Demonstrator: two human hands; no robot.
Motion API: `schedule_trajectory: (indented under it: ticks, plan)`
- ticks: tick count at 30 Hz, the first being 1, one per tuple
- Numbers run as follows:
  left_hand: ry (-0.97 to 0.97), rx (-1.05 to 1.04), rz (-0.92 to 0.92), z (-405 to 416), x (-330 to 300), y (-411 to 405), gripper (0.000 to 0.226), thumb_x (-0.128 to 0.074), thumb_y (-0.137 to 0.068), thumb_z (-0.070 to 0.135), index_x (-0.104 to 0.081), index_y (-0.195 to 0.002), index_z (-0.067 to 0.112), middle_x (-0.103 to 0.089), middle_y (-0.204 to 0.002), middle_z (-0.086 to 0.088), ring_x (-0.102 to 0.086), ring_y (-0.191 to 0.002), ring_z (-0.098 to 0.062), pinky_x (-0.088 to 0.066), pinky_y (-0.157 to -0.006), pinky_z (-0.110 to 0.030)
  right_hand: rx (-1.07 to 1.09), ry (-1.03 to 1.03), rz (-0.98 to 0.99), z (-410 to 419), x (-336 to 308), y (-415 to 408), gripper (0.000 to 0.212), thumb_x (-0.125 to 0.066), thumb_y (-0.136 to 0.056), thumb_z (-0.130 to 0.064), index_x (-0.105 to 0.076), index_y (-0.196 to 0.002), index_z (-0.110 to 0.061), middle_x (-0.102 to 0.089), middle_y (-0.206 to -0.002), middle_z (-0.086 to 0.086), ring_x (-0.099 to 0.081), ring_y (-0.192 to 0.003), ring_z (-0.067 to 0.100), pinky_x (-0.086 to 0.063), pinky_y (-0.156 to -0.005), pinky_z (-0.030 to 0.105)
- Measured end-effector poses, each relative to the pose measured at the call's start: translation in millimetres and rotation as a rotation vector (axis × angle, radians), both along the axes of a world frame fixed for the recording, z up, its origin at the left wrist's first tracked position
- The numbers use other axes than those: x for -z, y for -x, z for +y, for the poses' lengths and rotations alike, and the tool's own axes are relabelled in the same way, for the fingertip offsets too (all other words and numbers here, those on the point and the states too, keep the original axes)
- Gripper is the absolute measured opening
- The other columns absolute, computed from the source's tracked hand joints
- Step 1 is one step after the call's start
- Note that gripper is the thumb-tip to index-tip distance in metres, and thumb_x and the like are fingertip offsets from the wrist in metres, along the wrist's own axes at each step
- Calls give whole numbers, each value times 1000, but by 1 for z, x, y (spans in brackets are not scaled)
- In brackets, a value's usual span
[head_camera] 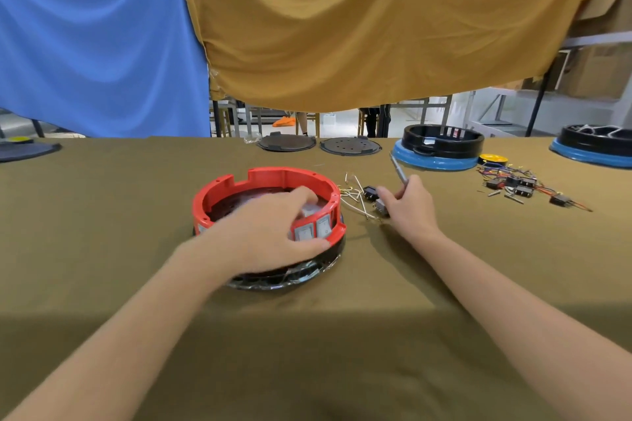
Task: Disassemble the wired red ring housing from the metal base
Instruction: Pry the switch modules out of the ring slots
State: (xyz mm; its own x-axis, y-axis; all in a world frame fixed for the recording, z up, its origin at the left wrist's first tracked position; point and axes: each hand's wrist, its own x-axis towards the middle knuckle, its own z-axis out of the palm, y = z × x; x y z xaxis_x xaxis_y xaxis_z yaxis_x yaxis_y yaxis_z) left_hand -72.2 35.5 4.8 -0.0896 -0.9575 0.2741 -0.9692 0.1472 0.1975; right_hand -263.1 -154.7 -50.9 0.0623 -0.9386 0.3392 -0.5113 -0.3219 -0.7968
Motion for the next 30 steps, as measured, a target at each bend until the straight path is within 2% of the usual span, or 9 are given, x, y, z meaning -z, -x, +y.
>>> schedule_trajectory:
  ticks: [3, 5, 8, 10, 14, 18, 21, 27, 30]
  plan:
    - [-99, 21, 53, 1, -7, -16, 47, -64, -84, 55, -52, -125, 36, -62, -104, 25, -60, -95, 0, -53, -85, -29, -73, 95, 5, 13, -2, 0, 41, -36, -102, -53, -44, -82, -18, -51, -77, 0, -45, -65, 13, -36, -56, 30]
    - [-119, 40, 141, 1, -3, -18, 41, -65, -87, 51, -56, -123, 35, -63, -102, 22, -61, -93, 0, -53, -84, -29, -201, 168, 70, 24, -3, -3, 48, -33, -103, -54, -45, -77, -16, -48, -70, 0, -41, -63, 14, -33, -57, 32]
    - [-113, 47, 202, -1, 0, -18, 38, -65, -87, 50, -58, -121, 35, -65, -100, 20, -63, -91, -1, -54, -82, -31, -589, 68, -108, 39, -5, -3, 37, -51, -100, -43, -54, -73, -18, -37, -63, 1, -29, -57, 15, -24, -52, 29]
    - [-157, 43, 243, -2, -2, -19, 39, -63, -87, 53, -58, -122, 35, -65, -99, 19, -63, -90, -1, -52, -79, -28, -810, -93, -248, 42, -8, 1, 22, -61, -97, -38, -66, -87, -19, -32, -61, -1, -24, -55, 13, -20, -48, 25]
    - [-286, 56, 359, -9, -13, -21, 36, -62, -86, 56, -63, -116, 35, -68, -96, 15, -64, -88, 0, -49, -81, -25, -1033, -245, -323, 41, -9, 8, 22, -76, -85, -30, -71, -97, -13, -32, -56, -4, -23, -49, 11, -20, -46, 23]
    - [-291, 73, 434, -22, -16, -21, 26, -76, -81, 41, -70, -103, 28, -73, -94, 11, -68, -88, -5, -56, -88, -32, -1020, -237, -413, 39, -13, 8, 16, -80, -77, -13, -77, -91, -7, -46, -53, -2, -25, -45, 10, -22, -43, 21]
    - [-259, 97, 515, -27, -8, -19, 25, -78, -80, 35, -70, -101, 24, -73, -92, 6, -69, -84, -9, -57, -79, -26, -981, -238, -488, 37, -14, 8, 12, -74, -76, -3, -78, -87, -6, -52, -56, 0, -24, -45, 9, -21, -42, 19]
    - [-267, 118, 548, -26, -7, -21, 24, -79, -80, 28, -69, -101, 21, -73, -91, 4, -68, -79, -5, -54, -71, -18, -881, -161, -462, 36, -18, 9, 11, -70, -73, -1, -77, -77, -8, -46, -53, 0, -26, -47, 10, -19, -43, 21]
    - [-279, 118, 555, -25, -7, -20, 25, -79, -80, 27, -69, -102, 20, -73, -92, 3, -67, -78, -5, -53, -72, -19, -865, -147, -429, 35, -22, 13, 13, -69, -75, 3, -76, -76, -7, -47, -60, 13, -27, -48, 12, -20, -43, 21]
